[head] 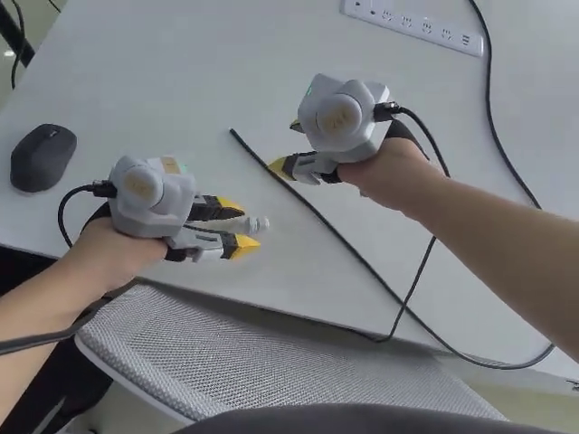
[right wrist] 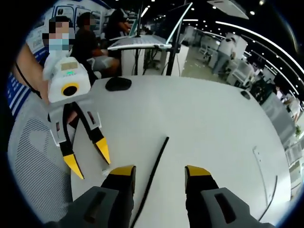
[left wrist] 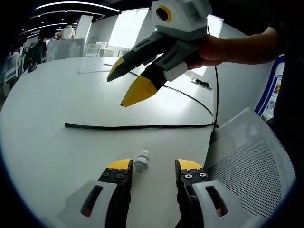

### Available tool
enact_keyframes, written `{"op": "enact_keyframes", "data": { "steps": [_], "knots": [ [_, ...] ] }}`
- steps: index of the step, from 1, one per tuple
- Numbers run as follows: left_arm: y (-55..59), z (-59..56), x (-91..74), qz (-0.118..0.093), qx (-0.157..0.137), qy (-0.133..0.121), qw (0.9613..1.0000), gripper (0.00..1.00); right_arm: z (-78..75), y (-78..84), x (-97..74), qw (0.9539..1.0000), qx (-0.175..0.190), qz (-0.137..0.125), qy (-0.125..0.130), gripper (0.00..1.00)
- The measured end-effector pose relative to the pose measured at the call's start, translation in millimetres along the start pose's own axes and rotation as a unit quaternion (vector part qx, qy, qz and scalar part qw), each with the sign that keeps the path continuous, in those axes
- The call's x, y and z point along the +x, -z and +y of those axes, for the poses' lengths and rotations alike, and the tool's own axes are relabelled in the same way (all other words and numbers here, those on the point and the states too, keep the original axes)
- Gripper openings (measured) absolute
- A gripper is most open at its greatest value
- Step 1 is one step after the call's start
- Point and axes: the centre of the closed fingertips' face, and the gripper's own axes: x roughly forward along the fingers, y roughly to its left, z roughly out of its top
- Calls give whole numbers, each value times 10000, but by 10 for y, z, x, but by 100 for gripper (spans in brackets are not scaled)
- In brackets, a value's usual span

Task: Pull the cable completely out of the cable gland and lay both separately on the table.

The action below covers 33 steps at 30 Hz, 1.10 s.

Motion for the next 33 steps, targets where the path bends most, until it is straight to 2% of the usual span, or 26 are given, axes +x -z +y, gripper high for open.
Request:
{"op": "enact_keyframes", "data": {
  "steps": [5,9,14,17,20,23,30,32,33],
  "knots": [
    [-52,-39,-82,13,-3,-49,10000,41,62,1,-262,9996,176,-197,139,42],
    [-110,-66,-162,-20,1,-140,9999,48,126,76,-477,9987,325,-285,263,43],
    [-201,-156,-285,-127,-39,-164,9998,51,180,169,-675,9969,551,-429,354,45],
    [-207,-196,-334,-103,-30,-194,9998,53,223,190,-784,9959,608,-520,420,47],
    [-230,-233,-380,-155,-110,-176,9997,56,247,203,-923,9925,854,-709,506,49],
    [-252,-236,-414,-166,-49,-263,9995,61,273,268,-1021,9917,878,-725,605,52],
    [-306,-218,-494,-196,5,-354,9992,67,443,405,-1276,9865,1194,-985,539,61],
    [-324,-216,-525,-204,36,-363,9991,67,475,453,-1351,9828,1424,-1042,545,62],
    [-333,-211,-539,-212,51,-374,9991,68,490,460,-1401,9789,1581,-1166,558,63]
  ]
}}
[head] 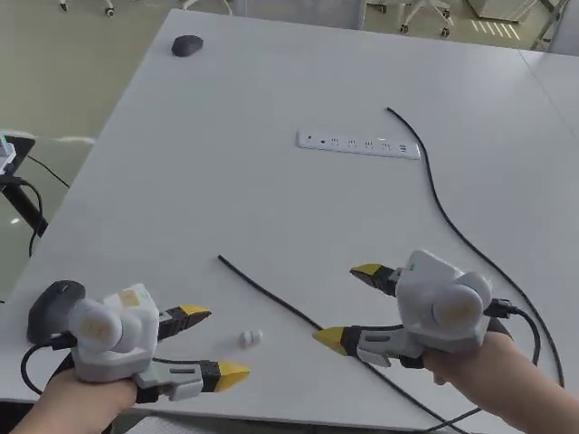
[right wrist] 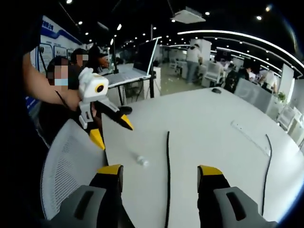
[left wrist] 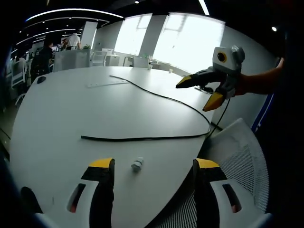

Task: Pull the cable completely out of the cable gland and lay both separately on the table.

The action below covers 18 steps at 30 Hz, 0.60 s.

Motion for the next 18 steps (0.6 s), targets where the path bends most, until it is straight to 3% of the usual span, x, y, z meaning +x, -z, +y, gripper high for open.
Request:
{"op": "enact_keyframes", "data": {
  "steps": [6,18],
  "knots": [
    [-39,73,-110,-83,17,-140,9999,72,21,190,-186,9994,326,-63,134,68],
    [-38,-57,-260,-19,139,-84,9999,80,56,548,-394,9961,683,-80,555,73]
  ]
}}
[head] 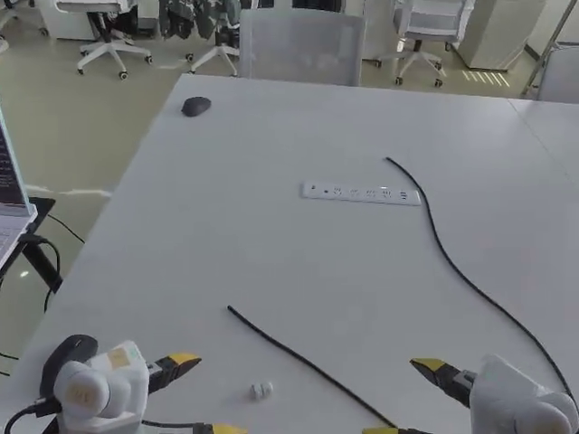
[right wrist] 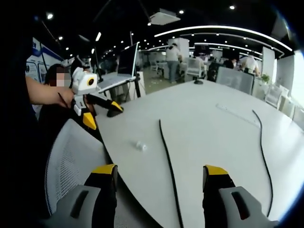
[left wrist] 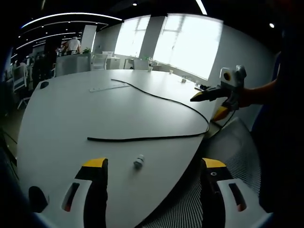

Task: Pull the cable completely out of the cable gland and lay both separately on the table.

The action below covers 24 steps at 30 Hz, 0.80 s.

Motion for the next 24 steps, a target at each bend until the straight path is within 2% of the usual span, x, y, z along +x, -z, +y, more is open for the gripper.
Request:
{"op": "enact_keyframes", "data": {
  "steps": [7,10,13,16,19,20,22,24],
  "knots": [
    [12,-10,-34,60,31,-16,10000,84,-96,71,-84,9985,509,-145,116,78],
    [0,19,-42,75,28,-40,10000,87,-72,89,-98,9985,517,-113,105,79],
    [-98,-14,-54,-73,3,1,10000,91,-59,91,-115,9991,406,-75,125,77],
    [-117,-18,-50,-55,81,-19,10000,94,-56,98,-111,9991,413,-65,117,81],
    [-83,-3,-52,40,113,-57,9999,95,-18,158,-102,9995,314,68,29,84],
    [-76,-7,-54,58,104,-60,9999,96,0,222,-104,9994,218,267,2,85],
    [-48,-19,-56,123,93,-80,9998,98,17,287,-95,9988,20,485,-30,87],
    [4,-17,-56,222,124,-105,9996,98,12,298,-76,9987,-28,506,-33,89]
  ]
}}
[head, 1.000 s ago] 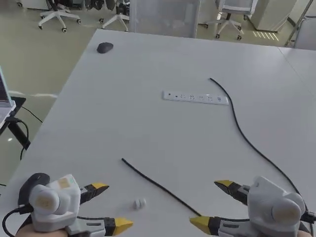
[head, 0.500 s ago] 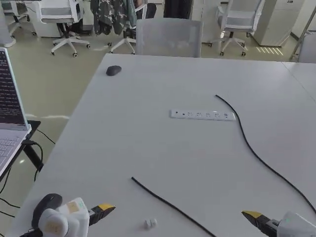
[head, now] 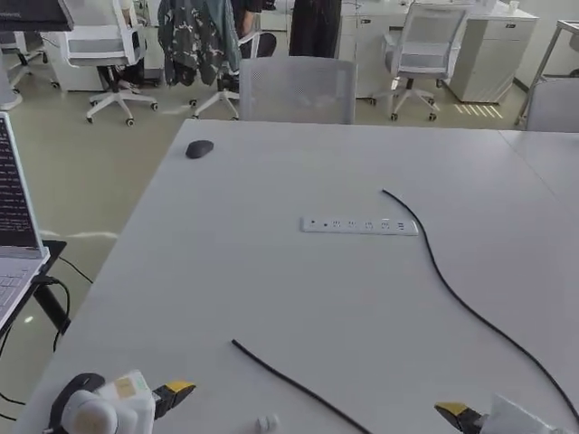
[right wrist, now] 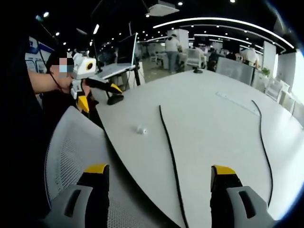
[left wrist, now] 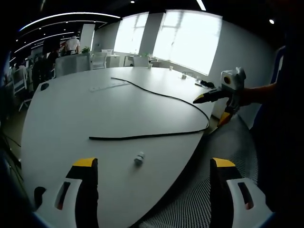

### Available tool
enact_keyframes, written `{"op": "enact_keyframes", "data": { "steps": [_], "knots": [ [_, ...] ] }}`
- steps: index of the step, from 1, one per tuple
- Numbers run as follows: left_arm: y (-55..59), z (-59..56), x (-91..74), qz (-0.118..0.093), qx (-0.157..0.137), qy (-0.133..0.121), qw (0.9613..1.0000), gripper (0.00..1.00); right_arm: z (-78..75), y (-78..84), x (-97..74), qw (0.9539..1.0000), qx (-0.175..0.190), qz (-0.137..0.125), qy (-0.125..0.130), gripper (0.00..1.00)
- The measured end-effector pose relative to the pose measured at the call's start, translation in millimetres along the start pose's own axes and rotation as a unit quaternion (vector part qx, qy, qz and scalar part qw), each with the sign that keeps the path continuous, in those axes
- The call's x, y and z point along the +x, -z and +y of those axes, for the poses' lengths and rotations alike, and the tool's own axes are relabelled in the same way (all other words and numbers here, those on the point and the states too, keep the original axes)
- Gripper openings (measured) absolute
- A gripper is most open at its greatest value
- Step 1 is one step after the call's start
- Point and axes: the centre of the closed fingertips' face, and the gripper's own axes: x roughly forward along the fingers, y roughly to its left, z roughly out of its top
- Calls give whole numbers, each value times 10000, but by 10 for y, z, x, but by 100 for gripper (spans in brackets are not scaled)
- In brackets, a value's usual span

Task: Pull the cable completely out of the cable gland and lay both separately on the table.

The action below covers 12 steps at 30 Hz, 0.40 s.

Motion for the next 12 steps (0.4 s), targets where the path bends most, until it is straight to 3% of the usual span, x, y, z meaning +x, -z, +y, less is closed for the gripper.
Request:
{"op": "enact_keyframes", "data": {
  "steps": [5,6,12],
  "knots": [
    [144,56,2,230,-62,-94,9997,99,-10,-14,14,9999,128,1,-71,91],
    [209,101,-4,379,-115,-136,9991,99,-9,-11,19,9999,136,16,-97,92],
    [198,137,-33,556,-22,-169,9983,99,-91,4,5,9997,190,52,-160,97]
  ]
}}
